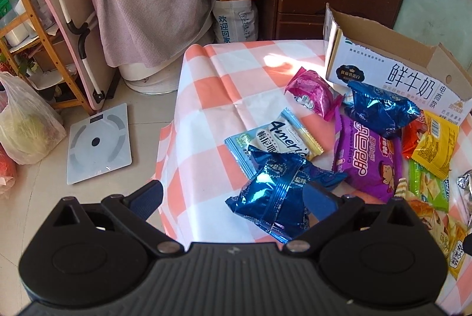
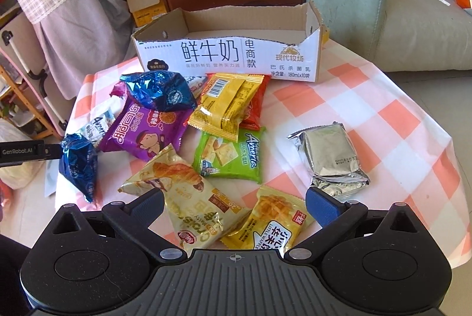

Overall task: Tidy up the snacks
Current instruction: 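Move the left tool toward the blue foil bag while the right tool approaches the croissant bag, then close the left tool on the blue foil bag while the right tool grips the croissant bag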

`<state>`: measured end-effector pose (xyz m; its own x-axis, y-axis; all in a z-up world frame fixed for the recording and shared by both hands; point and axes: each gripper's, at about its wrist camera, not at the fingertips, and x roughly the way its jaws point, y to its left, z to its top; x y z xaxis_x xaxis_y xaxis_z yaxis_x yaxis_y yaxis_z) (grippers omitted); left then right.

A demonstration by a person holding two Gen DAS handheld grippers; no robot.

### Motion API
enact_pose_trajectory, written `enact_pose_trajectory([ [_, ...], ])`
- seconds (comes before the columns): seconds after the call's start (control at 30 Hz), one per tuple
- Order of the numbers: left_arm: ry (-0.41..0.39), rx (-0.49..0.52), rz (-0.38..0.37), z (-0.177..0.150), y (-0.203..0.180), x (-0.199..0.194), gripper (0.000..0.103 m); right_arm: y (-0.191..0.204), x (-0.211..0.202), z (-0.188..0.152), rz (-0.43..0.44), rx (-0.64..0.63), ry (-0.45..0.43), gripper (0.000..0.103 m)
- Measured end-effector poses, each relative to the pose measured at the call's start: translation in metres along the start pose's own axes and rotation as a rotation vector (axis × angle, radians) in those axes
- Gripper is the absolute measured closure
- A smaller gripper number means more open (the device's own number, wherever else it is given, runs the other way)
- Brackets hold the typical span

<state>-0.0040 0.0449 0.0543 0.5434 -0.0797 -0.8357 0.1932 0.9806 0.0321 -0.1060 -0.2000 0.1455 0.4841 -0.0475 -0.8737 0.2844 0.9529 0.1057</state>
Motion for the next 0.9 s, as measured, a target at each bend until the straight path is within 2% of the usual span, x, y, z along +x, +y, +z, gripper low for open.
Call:
enact_pose_trajectory([
  [0.2, 0.011, 0.047, -0.038, 0.0, -0.015, 0.013, 0.003, 0.019, 0.013, -0.003, 0.071, -0.135, 0.01, 0.005],
  [0.37, 0.03, 0.082, -0.029, -0.004, -0.026, 0.026, 0.003, 0.033, 0.018, -0.006, 0.118, -0.224, 0.0, 0.006],
  [0.63, 0.043, 0.117, -0.042, -0.01, -0.034, 0.037, 0.003, 0.047, 0.041, -0.009, 0.092, -0.288, 0.03, 0.012],
  [0.7, 0.042, 0.124, -0.03, -0.012, -0.036, 0.04, 0.005, 0.047, 0.045, -0.012, 0.092, -0.297, 0.045, 0.021],
  [0.83, 0.051, 0.126, -0.043, -0.014, -0.036, 0.043, 0.019, 0.05, 0.046, -0.016, 0.092, -0.312, 0.045, 0.034],
  [0.9, 0.052, 0.132, -0.055, -0.016, -0.037, 0.044, 0.024, 0.05, 0.044, -0.016, 0.113, -0.306, 0.051, 0.044],
])
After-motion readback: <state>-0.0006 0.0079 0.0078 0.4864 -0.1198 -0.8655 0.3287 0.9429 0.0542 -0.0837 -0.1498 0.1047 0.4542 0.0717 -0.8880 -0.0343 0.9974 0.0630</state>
